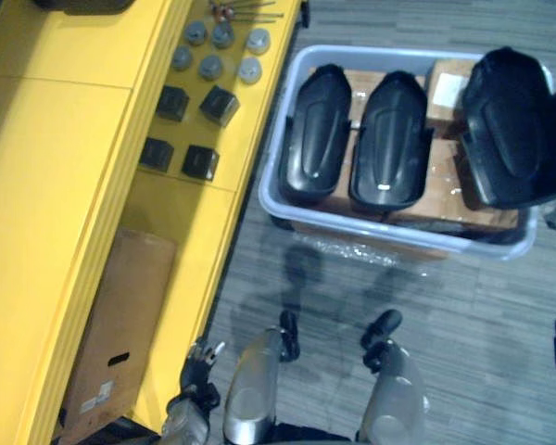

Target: Walk over and take plastic housings, then place them on the shelf

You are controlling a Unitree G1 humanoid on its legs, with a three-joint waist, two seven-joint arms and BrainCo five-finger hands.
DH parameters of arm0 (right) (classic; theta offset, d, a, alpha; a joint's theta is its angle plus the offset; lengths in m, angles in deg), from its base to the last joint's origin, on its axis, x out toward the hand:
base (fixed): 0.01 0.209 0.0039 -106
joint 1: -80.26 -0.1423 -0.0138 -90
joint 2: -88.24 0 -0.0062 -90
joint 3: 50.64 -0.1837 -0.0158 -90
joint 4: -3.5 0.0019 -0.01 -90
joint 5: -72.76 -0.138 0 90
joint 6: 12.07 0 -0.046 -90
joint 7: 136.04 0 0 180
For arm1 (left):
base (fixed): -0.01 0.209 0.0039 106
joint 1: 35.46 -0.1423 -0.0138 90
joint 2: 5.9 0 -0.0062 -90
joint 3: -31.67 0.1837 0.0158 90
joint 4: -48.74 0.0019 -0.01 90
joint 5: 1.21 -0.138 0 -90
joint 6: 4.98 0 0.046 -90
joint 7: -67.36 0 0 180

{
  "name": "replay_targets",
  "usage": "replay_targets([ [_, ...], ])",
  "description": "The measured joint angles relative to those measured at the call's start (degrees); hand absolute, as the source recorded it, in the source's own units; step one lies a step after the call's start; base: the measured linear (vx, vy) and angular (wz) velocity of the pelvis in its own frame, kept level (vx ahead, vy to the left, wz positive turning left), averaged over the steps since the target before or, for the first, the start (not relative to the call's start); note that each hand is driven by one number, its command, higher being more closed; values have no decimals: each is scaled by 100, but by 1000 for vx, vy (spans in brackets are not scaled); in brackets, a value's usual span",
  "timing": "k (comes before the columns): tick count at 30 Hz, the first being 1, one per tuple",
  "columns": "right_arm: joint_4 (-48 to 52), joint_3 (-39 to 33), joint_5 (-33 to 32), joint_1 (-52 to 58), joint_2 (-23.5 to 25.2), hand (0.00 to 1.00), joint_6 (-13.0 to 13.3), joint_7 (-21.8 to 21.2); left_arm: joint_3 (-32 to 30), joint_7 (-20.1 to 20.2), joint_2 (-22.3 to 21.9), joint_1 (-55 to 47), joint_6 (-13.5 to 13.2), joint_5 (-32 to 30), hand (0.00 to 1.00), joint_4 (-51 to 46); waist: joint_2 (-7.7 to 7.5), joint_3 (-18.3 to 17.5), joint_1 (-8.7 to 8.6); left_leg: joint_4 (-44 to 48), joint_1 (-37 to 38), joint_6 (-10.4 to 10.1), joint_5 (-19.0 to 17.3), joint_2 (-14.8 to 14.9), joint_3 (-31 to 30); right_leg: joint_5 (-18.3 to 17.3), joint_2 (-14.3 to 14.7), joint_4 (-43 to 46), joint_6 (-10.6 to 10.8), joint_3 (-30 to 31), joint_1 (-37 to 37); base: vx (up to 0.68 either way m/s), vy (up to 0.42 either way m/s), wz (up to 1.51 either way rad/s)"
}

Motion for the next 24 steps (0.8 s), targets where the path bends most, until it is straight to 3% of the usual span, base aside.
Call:
replay_targets([
  [3, 645, -392, 127, 535, 447, 100, -36, 555, -210, -603, -42, -308, -315, -160, 0, -1388, -234, -77, -2, -185, 238, -52, 43, 16, -54, 31, 89, -182, 13, -114, 282, 60, -26, 12],
  [5, 1120, -639, 200, 907, 762, 100, -41, 875, -199, -887, -58, -450, -369, -476, 0, -2291, -363, -184, 0, -330, 426, -73, 56, 4, -49, 58, 135, -341, 52, -146, 475, 71, 3, 4],
  [7, 1634, -813, 250, 1371, 1018, 100, -37, 1152, -122, -961, -170, -552, -374, -750, 0, -3094, -456, -383, -9, -527, 630, -85, 75, -29, -45, 142, 200, -624, 115, -212, 721, 84, 21, 6],
  [9, 2320, -967, 426, 1831, 1303, 100, -30, 1463, 216, -851, -205, -695, -311, -1042, 0, -3869, -534, -798, -69, -711, 750, -85, 75, -71, -24, 270, 283, -983, 182, -257, 900, 95, 37, 2],
  [12, 3366, -907, 886, 2251, 1669, 100, 61, 1741, 689, -393, -170, -605, -60, -1252, 0, -4444, -563, -1200, -160, -948, 1117, -87, 74, -110, 101, 418, 383, -1402, 243, -247, 1252, 124, 54, -10],
  [15, 4023, -602, 1318, 2321, 2048, 100, 294, 1895, 1042, -16, -144, -70, 420, -1241, 0, -4511, -571, -1419, -217, -1156, 1469, -90, 72, -123, 259, 492, 461, -1665, 282, -146, 1525, 80, 53, -21],
  [19, 4568, -46, 1845, 2311, 2492, 100, 761, 1971, 1421, 75, -104, 873, 1038, -1188, 0, -4211, -616, -1603, -253, -1408, 1781, -117, 88, -148, 512, 614, 514, -1833, 276, 130, 1616, 18, 62, -29],
  [24, 4681, 470, 2321, 2309, 2888, 100, 1169, 1942, 1454, 75, -104, 1622, 1402, -901, 0, -3566, -730, -1855, -372, -1604, 2053, -123, 91, -219, 755, 703, 521, -1995, 341, 376, 1721, -21, 53, -22],
])
